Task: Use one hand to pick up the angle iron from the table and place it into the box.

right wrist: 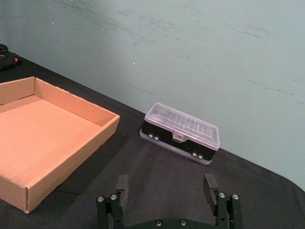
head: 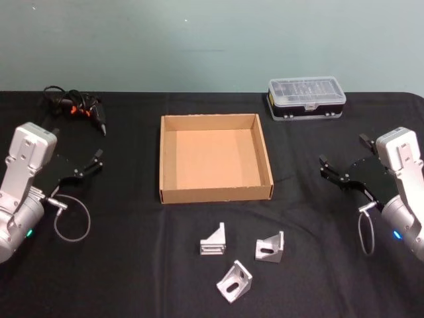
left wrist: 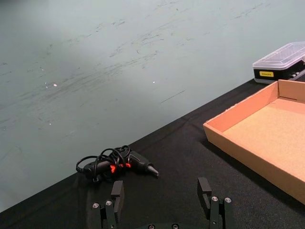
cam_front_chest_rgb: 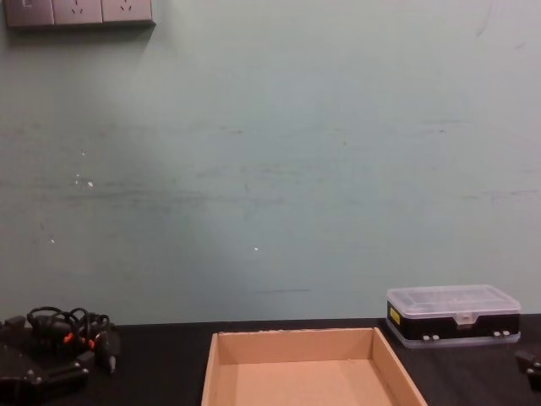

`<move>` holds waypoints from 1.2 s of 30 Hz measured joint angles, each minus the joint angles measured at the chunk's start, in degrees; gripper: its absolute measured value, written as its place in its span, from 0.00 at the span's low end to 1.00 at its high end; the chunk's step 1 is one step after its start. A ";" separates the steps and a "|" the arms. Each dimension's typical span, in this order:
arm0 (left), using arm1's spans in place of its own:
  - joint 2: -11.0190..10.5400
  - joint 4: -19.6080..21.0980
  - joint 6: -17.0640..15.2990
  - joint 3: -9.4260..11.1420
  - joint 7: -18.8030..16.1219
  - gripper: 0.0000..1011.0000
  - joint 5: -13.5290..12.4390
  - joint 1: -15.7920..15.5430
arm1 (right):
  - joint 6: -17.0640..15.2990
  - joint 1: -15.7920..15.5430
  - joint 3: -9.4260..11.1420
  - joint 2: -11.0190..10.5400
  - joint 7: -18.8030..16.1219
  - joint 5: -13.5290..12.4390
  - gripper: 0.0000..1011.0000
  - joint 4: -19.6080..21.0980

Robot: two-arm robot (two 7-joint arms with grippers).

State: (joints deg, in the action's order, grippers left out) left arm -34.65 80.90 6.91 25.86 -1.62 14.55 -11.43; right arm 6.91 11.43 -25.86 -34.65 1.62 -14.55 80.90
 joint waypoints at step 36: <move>0.00 0.00 0.00 0.00 0.00 1.00 0.00 0.00 | 0.00 0.00 0.00 0.00 0.00 0.00 0.99 0.00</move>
State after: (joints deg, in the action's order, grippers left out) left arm -34.65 80.90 6.91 25.86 -1.62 14.55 -11.43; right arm 6.91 11.43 -25.86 -34.64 1.62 -14.55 80.90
